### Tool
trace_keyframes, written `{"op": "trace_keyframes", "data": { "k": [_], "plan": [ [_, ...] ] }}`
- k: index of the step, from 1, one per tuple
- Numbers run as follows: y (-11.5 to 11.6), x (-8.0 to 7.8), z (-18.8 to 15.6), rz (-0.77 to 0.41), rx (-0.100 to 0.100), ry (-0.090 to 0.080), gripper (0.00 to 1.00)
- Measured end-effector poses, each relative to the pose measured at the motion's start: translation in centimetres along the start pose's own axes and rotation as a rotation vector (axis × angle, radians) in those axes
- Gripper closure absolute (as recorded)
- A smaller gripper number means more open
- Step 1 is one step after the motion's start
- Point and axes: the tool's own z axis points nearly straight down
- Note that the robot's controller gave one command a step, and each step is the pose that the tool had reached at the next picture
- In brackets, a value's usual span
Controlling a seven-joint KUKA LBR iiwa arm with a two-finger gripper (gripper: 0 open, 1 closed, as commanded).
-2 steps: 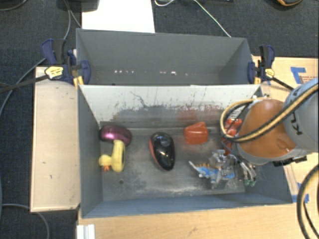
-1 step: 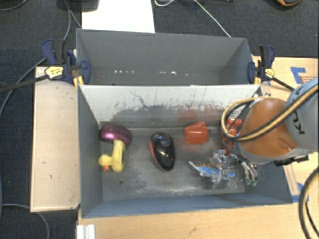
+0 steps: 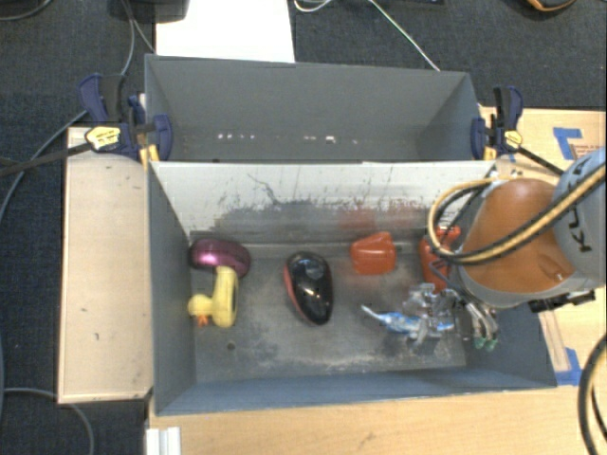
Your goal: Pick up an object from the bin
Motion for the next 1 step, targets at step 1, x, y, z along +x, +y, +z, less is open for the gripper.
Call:
{"op": "trace_keyframes", "data": {
  "k": [1],
  "plan": [
    [0.00,-0.09,-2.23,-0.001,0.000,-0.003,1.00]
  ]
}}
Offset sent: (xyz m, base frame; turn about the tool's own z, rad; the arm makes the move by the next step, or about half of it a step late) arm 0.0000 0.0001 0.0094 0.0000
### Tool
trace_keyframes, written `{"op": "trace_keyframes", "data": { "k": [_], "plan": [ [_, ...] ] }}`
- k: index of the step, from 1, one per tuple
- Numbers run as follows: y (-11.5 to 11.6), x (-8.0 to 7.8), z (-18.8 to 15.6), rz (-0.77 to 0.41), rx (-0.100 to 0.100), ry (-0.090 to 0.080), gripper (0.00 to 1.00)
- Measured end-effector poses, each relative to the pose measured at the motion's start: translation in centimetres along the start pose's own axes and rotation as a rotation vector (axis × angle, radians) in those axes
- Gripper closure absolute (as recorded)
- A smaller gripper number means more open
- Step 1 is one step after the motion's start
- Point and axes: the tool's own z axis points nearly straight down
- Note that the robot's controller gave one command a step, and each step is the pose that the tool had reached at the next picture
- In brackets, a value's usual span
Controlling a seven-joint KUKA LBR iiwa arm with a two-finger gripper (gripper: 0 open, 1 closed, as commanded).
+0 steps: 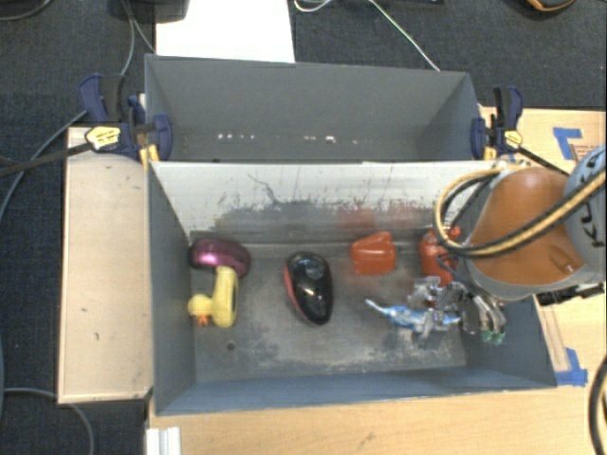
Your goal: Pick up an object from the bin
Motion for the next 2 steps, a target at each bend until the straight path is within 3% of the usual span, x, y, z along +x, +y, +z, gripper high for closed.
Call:
{"op": "trace_keyframes", "data": {
  "k": [2],
  "plan": [
    [0.0,-0.1,-2.7,-0.001,0.000,-0.003,1.00]
  ]
}}
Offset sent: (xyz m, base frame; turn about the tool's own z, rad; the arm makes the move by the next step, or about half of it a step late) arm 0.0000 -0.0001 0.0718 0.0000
